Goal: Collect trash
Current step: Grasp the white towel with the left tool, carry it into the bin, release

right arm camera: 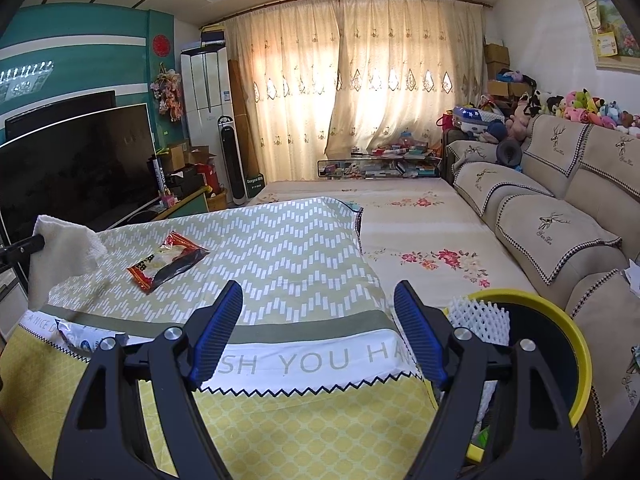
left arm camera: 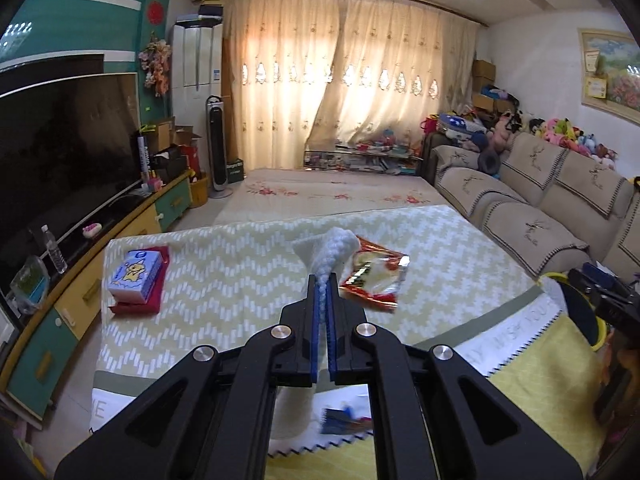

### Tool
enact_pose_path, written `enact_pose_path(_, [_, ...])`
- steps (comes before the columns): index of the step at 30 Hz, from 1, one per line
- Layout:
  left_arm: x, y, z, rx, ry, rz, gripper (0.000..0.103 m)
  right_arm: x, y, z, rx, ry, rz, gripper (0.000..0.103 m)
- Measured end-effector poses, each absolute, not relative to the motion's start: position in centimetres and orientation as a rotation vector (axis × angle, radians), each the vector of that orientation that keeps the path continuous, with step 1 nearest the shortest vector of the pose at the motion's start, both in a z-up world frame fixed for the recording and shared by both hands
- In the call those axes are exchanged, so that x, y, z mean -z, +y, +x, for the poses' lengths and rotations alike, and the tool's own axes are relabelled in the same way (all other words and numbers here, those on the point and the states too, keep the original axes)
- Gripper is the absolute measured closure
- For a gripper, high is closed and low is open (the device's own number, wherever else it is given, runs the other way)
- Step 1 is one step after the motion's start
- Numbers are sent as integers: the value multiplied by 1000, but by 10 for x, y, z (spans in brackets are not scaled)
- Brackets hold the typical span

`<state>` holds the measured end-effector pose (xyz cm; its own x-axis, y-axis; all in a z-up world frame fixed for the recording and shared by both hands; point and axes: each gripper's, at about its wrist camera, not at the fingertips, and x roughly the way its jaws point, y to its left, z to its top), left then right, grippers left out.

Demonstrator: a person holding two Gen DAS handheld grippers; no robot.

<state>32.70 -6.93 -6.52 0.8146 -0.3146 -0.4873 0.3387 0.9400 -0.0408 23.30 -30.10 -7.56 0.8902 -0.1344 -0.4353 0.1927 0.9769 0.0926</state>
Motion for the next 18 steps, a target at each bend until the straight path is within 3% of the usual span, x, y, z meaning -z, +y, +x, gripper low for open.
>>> enact_pose_path(7, [51,-120,307,469,547,71,99,66,-318,205,259,397,79,27])
enact_pose_path(18, [45,-283,280,786,592,199,99,64,-412,124,522,391,118,24])
